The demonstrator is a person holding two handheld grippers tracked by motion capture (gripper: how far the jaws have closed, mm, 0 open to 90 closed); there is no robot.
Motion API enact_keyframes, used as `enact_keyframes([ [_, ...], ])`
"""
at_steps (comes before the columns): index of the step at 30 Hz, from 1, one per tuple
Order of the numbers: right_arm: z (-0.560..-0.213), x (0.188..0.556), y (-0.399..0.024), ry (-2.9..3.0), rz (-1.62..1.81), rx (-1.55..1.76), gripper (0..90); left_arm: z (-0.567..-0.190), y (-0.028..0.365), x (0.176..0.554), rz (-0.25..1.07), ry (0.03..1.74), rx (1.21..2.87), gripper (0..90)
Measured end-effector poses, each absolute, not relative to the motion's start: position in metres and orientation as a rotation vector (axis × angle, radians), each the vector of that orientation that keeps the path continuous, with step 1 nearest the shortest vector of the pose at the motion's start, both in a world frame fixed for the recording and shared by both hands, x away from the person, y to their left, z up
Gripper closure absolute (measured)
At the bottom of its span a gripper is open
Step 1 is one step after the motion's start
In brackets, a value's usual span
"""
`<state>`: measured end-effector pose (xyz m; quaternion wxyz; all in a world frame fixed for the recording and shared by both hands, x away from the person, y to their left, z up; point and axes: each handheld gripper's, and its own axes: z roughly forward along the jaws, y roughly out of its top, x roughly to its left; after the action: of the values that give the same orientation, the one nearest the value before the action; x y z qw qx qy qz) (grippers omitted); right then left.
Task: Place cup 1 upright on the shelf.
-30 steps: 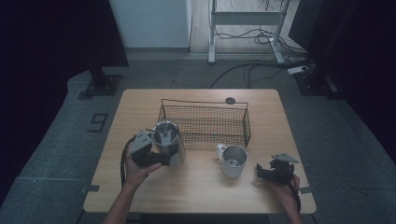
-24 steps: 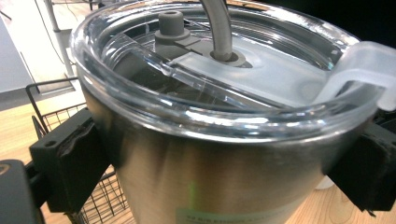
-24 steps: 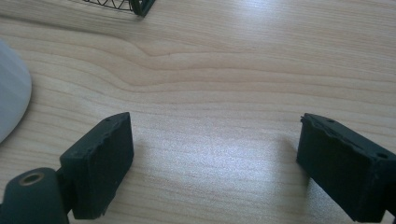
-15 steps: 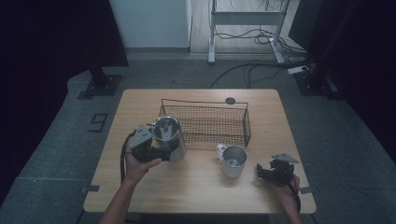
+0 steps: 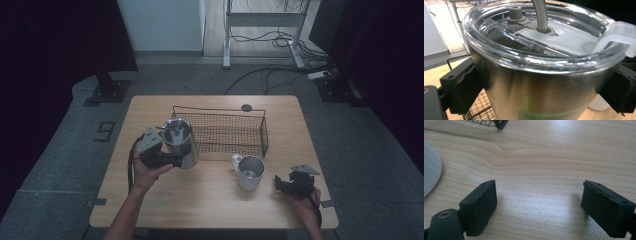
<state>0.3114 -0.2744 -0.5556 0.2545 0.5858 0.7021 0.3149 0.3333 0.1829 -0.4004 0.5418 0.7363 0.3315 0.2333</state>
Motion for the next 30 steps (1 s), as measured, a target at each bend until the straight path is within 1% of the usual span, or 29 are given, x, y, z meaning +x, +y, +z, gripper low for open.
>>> enact_keyframes([
  [30, -0.556, 0.311, -0.274, 1.908, 0.856, 1.589, 13.2, -0.392, 0.177, 0.366, 0.528, 0.823, 1.74, 4.3],
])
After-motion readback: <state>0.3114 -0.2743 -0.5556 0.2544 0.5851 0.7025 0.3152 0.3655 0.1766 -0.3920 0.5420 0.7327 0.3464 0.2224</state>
